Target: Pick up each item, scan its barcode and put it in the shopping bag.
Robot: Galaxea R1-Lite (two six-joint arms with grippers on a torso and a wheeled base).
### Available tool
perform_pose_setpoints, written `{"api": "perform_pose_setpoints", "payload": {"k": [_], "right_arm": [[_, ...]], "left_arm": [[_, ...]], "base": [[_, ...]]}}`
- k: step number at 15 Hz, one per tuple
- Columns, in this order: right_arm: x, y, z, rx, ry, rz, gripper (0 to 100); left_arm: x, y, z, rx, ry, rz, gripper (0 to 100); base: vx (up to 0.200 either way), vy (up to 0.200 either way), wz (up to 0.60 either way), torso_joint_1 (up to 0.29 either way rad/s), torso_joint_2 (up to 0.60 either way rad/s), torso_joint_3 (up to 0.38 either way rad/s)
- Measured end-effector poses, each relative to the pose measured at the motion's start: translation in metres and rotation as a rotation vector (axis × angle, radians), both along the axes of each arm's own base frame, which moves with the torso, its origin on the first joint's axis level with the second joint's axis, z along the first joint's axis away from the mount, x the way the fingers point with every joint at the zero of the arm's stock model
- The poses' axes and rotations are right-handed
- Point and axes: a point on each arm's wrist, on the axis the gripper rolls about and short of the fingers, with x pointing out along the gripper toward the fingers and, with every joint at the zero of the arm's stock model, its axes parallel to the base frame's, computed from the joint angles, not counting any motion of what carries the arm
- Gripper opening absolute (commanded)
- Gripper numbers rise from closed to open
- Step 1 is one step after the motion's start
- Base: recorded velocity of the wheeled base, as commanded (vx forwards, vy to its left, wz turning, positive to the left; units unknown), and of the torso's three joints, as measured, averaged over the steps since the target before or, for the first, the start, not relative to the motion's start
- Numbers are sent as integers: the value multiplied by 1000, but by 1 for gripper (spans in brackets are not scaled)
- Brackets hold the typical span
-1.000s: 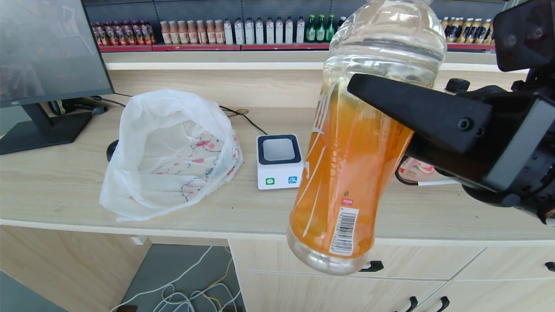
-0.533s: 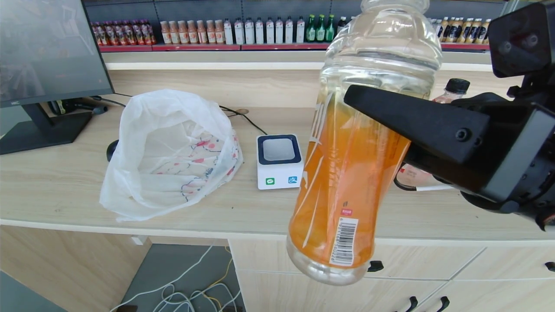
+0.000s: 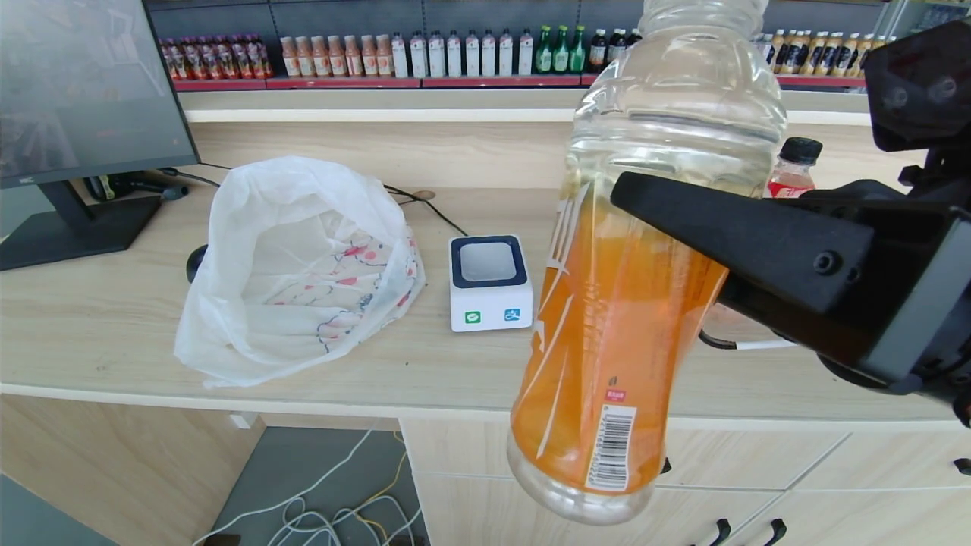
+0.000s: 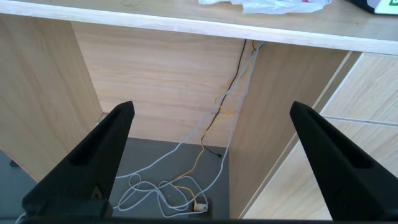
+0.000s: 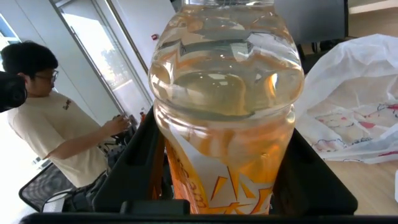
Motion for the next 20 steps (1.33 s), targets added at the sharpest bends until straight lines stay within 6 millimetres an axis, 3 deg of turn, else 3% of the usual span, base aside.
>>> {"api": "perform_pose_setpoints", "payload": {"k": [4, 8, 13, 17, 20], "right_arm": [[-10, -14, -14, -46, -66, -78, 0], [-15, -28, -30, -77, -94, -323, 0], [-20, -36, -57, -207, -176, -505, 0], [-14, -39, -69, -283, -171, -789, 0], [-4, -32, -71, -253, -240, -838, 0]], "left_arm": [[0, 0, 0, 0, 0, 0, 100], [0, 0, 0, 0, 0, 0, 100], [0, 0, 0, 1, 0, -1, 100], [0, 0, 0, 1, 0, 0, 100], [0, 0, 0, 1, 0, 0, 100]], "base": [[0, 0, 0, 0, 0, 0], [0, 0, 0, 0, 0, 0], [0, 0, 0, 0, 0, 0], [0, 0, 0, 0, 0, 0], [0, 0, 0, 0, 0, 0]]}}
